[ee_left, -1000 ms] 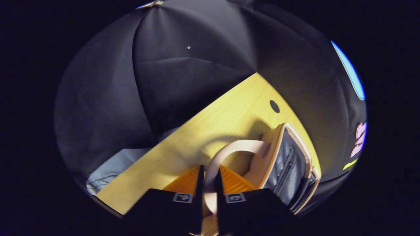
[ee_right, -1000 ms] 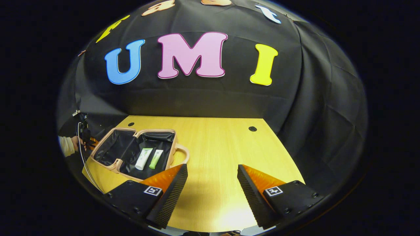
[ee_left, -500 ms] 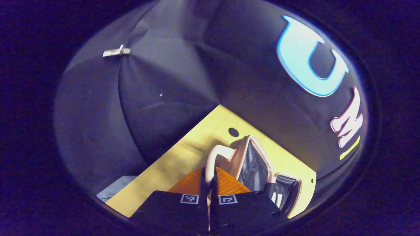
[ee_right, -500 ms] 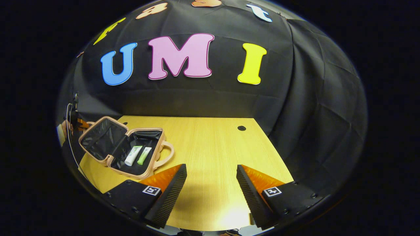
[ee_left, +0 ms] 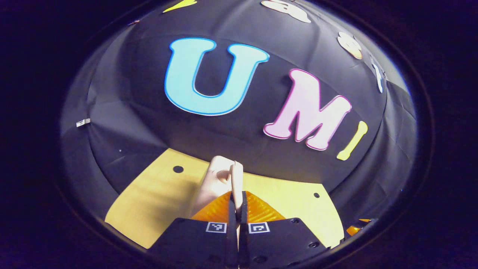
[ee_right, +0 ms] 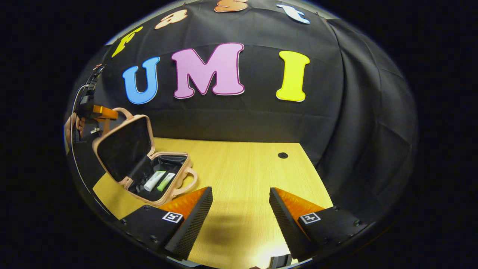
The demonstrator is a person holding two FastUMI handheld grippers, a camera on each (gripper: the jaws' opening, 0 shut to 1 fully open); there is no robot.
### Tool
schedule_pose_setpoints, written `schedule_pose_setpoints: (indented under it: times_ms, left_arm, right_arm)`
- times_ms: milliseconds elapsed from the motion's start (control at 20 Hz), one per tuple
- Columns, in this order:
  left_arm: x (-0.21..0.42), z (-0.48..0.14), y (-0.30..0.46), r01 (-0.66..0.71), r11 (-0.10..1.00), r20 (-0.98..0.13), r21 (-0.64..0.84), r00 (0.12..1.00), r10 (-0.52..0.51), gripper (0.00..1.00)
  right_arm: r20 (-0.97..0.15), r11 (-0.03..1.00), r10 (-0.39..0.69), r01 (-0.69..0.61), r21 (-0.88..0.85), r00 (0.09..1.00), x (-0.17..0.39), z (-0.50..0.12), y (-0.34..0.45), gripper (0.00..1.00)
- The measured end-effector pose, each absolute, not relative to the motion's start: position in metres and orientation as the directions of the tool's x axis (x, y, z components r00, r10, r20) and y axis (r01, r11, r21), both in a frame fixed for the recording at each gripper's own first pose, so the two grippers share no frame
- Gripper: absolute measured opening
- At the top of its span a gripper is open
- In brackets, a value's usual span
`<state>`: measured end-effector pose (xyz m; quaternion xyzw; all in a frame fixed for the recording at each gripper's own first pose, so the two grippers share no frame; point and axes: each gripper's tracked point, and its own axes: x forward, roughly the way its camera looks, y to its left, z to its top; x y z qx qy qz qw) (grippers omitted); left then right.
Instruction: First open the suitcase, pack the skin care products into it, and then close the suitcase.
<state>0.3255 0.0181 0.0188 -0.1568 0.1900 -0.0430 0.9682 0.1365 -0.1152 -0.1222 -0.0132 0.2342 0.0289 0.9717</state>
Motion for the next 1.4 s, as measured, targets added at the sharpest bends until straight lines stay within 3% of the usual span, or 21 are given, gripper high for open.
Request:
schedule_pose_setpoints:
  times_ms: [150, 300, 500, 600, 700, 850, 950, 1100, 1400]
  left_arm:
    - [0.331, -0.031, -0.079, 0.098, 0.91, -0.38, -0.403, 0.886, -0.264, 0.06]
    - [0.334, -0.121, -0.144, 0.105, 0.881, -0.488, -0.461, 0.799, -0.351, 0.07]
    - [0.331, -0.17, -0.165, 0.059, 0.922, -0.599, -0.382, 0.744, -0.296, 0.08]
    - [0.331, -0.16, -0.166, 0.047, 0.928, -0.597, -0.369, 0.753, -0.276, 0.14]
    - [0.331, -0.15, -0.173, 0.059, 0.915, -0.565, -0.399, 0.77, -0.296, 0.3]
    - [0.312, -0.118, -0.172, 0.063, 0.922, -0.496, -0.382, 0.828, -0.262, 0.77]
    - [0.292, -0.081, -0.155, 0.045, 0.941, -0.412, -0.336, 0.891, -0.19, 0.94]
    - [0.25, -0.017, -0.137, 0.031, 0.962, -0.264, -0.272, 0.959, -0.105, 0.95]
    - [0.172, 0.038, -0.104, -0.051, 0.998, -0.128, -0.04, 0.991, 0.046, 0.96]
  right_arm:
    - [-0.426, 0.996, 0.078, -0.089, -0.005, 0.902, 0.139, -0.112, -0.119, 0.97]
    - [-0.411, 0.993, 0.101, -0.117, -0.014, 0.906, 0.139, -0.107, -0.121, 0.96]
    - [-0.384, 0.988, 0.118, -0.148, -0.048, 0.916, 0.137, -0.099, -0.126, 0.96]
    - [-0.385, 0.987, 0.122, -0.152, -0.049, 0.915, 0.134, -0.099, -0.127, 0.97]
    - [-0.381, 0.988, 0.127, -0.15, -0.03, 0.916, 0.133, -0.098, -0.127, 0.97]
    - [-0.368, 0.988, 0.14, -0.152, -0.003, 0.919, 0.129, -0.093, -0.127, 0.97]
    - [-0.356, 0.987, 0.155, -0.162, 0.013, 0.922, 0.128, -0.087, -0.127, 0.97]
    - [-0.33, 0.979, 0.201, -0.199, 0.041, 0.923, 0.126, -0.074, -0.124, 0.97]
    - [-0.293, 0.967, 0.254, -0.244, 0.071, 0.922, 0.11, -0.05, -0.118, 0.96]
